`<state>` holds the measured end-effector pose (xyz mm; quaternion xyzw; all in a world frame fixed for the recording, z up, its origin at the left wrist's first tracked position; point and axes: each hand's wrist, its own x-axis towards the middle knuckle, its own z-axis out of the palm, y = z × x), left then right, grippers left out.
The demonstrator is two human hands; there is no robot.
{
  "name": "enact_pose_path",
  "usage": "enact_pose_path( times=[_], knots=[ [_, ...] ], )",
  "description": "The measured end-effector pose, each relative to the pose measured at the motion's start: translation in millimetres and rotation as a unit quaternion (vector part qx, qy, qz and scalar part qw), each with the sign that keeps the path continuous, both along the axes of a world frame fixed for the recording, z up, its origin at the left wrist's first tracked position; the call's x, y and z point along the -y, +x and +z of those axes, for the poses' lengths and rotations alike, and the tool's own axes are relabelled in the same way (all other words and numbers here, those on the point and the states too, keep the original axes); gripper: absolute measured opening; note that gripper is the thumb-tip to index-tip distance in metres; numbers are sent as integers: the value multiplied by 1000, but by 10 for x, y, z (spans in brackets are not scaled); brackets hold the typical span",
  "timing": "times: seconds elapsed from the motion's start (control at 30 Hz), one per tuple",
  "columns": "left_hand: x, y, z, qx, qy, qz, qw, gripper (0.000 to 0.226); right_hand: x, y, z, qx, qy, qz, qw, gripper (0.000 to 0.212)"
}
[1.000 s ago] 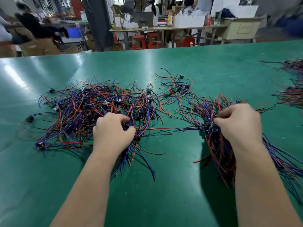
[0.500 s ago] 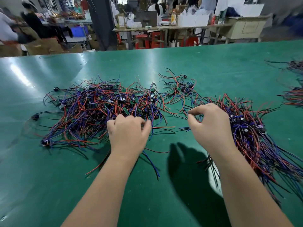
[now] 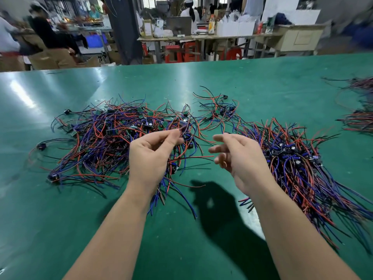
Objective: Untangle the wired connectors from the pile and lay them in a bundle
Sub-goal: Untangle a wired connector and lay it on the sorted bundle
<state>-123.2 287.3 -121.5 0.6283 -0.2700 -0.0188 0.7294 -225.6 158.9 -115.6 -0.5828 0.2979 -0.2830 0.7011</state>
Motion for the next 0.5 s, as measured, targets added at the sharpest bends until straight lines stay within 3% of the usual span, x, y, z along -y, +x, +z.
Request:
enact_pose_path(
  times=[0.1,0.17,0.27,0.4,0.5],
  knots=[
    [-18,-174,88,-6,13,-147,989,11,45,-34,48,54,130,26,990,21],
    [-34,-232,105,9,55,-218,974,11,62,-57,54,70,143,60,985,24],
    [-50,-261,102,38,111,-284,952,14,75,-65,52,57,141,80,985,45],
    [-13,-305,56,76,146,-331,929,10,67,-60,0,-3,90,107,990,27],
    [-9,-288,29,60,204,-350,912,10,84,-68,11,47,101,72,991,20]
  ],
)
